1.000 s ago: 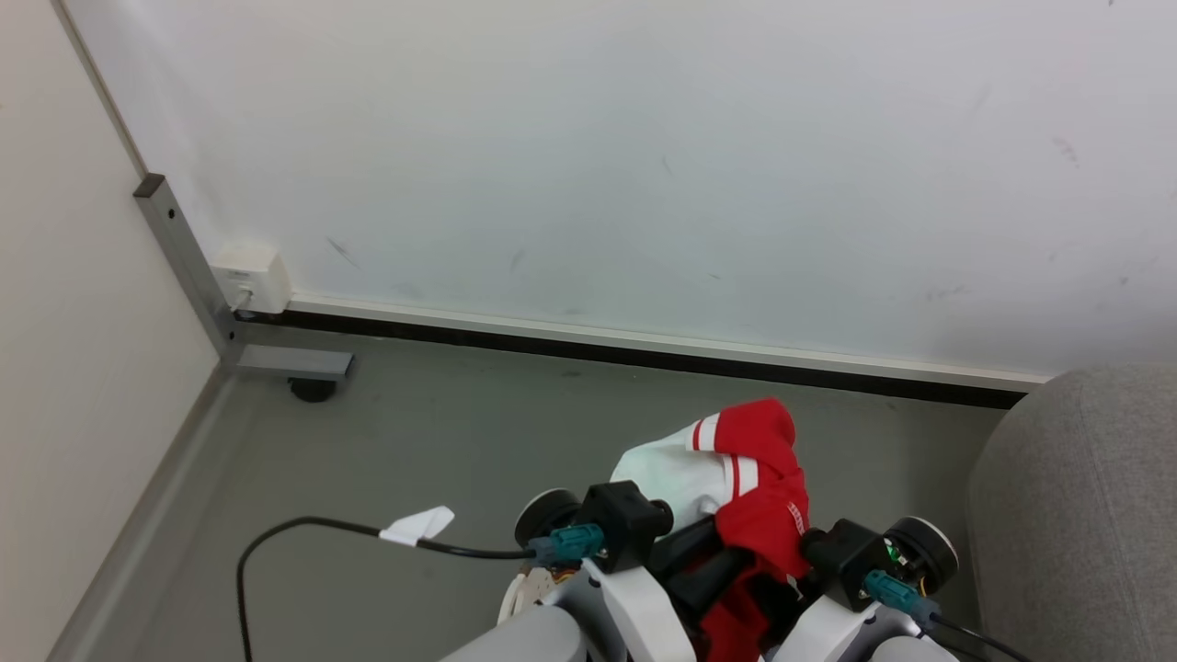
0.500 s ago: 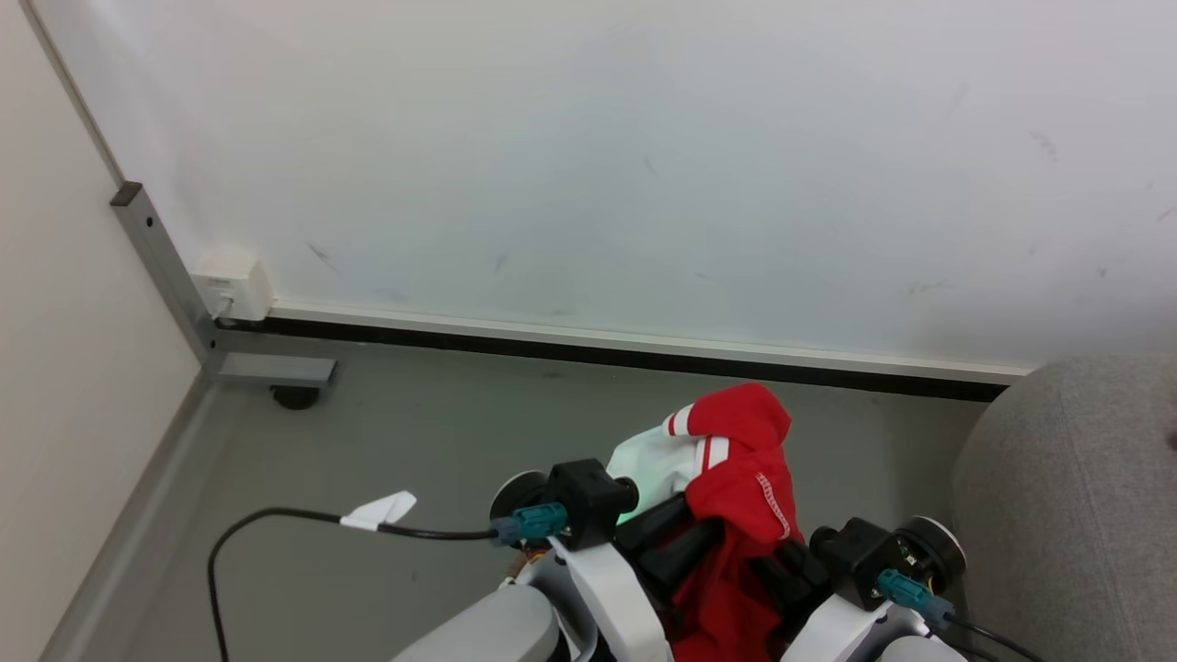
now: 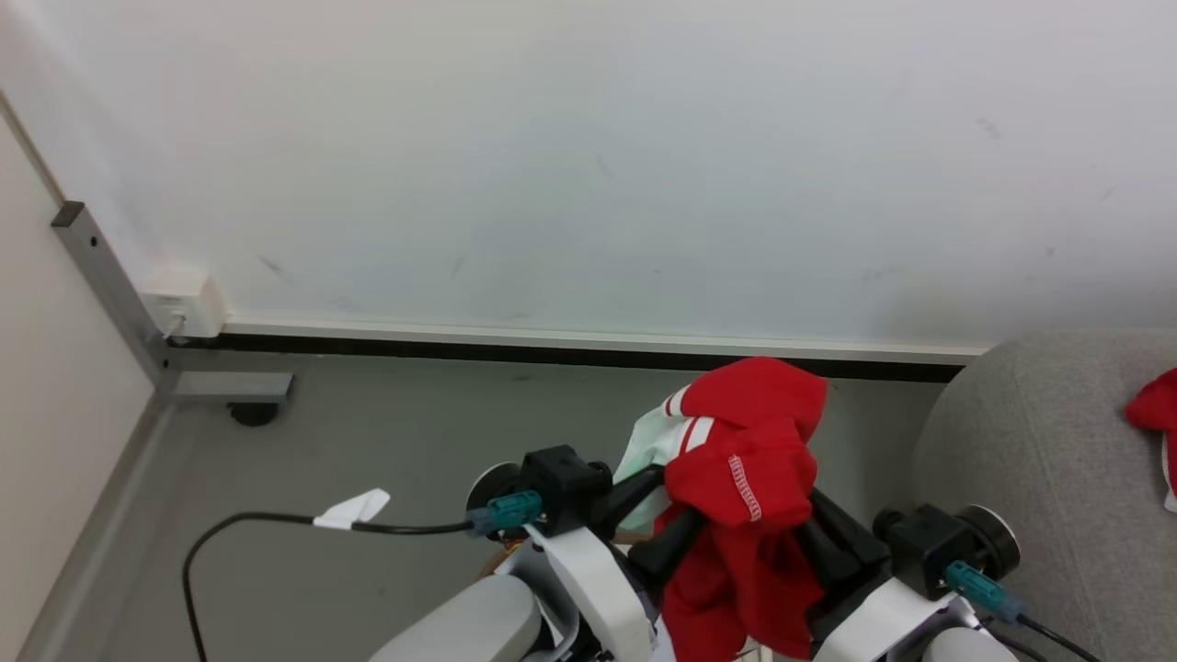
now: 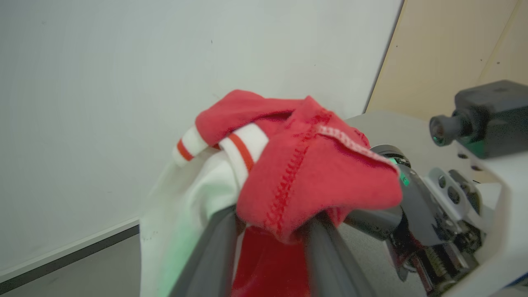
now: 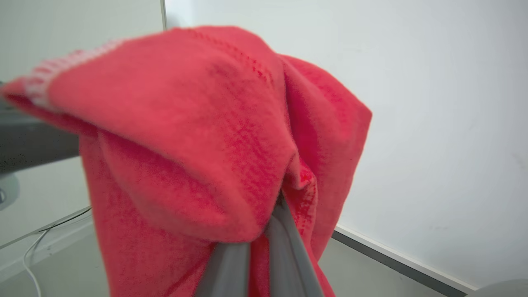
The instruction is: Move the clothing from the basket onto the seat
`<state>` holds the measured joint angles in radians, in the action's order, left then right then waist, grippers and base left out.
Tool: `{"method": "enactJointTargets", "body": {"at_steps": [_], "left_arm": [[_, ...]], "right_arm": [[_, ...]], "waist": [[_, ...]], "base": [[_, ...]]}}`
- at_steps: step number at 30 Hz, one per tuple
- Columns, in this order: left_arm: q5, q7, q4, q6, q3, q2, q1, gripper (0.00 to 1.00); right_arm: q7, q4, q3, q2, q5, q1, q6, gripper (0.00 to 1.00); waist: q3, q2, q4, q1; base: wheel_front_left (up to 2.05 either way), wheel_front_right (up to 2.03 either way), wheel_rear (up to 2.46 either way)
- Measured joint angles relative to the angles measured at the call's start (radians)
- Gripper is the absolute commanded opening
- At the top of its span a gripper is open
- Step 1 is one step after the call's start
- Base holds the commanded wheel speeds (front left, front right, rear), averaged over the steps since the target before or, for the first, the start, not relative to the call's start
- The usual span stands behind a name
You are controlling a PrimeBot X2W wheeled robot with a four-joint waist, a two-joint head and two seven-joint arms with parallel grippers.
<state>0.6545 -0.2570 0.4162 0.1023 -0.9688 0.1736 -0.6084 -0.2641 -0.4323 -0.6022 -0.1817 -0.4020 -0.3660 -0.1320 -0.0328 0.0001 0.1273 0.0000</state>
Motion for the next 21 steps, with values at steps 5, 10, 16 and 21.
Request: {"method": "enactJointTargets", "body": {"at_steps": [5, 10, 16, 21], "left_arm": [[0.003, -0.001, -0.006, -0.006, 0.016, 0.010, 0.010, 1.00], [-0.007, -0.006, -0.038, 0.004, 0.012, 0.011, 0.024, 1.00], [-0.043, -0.006, -0.078, 0.012, 0.028, 0.007, 0.062, 1.00], [-0.084, -0.007, -0.098, 0.016, 0.054, 0.000, 0.086, 1.00]], "right_arm": [[0.000, 0.077, 0.083, -0.014, 0.032, 0.037, 0.000, 0.00], [0.000, 0.141, 0.176, -0.030, 0.040, 0.063, 0.000, 0.00], [0.000, 0.211, 0.295, -0.051, 0.053, 0.099, 0.000, 0.00], [0.000, 0.260, 0.395, -0.077, 0.073, 0.139, 0.000, 0.00]], "waist": [[0.007, 0.0000, -0.054, 0.0000], [0.013, 0.0000, -0.129, 0.0001], [0.020, 0.0000, -0.229, 0.0000], [0.024, 0.0000, -0.311, 0.0000]], "base": [[0.00, 0.00, 0.00], [0.00, 0.00, 0.00], [0.00, 0.00, 0.00], [0.00, 0.00, 0.00]]}}
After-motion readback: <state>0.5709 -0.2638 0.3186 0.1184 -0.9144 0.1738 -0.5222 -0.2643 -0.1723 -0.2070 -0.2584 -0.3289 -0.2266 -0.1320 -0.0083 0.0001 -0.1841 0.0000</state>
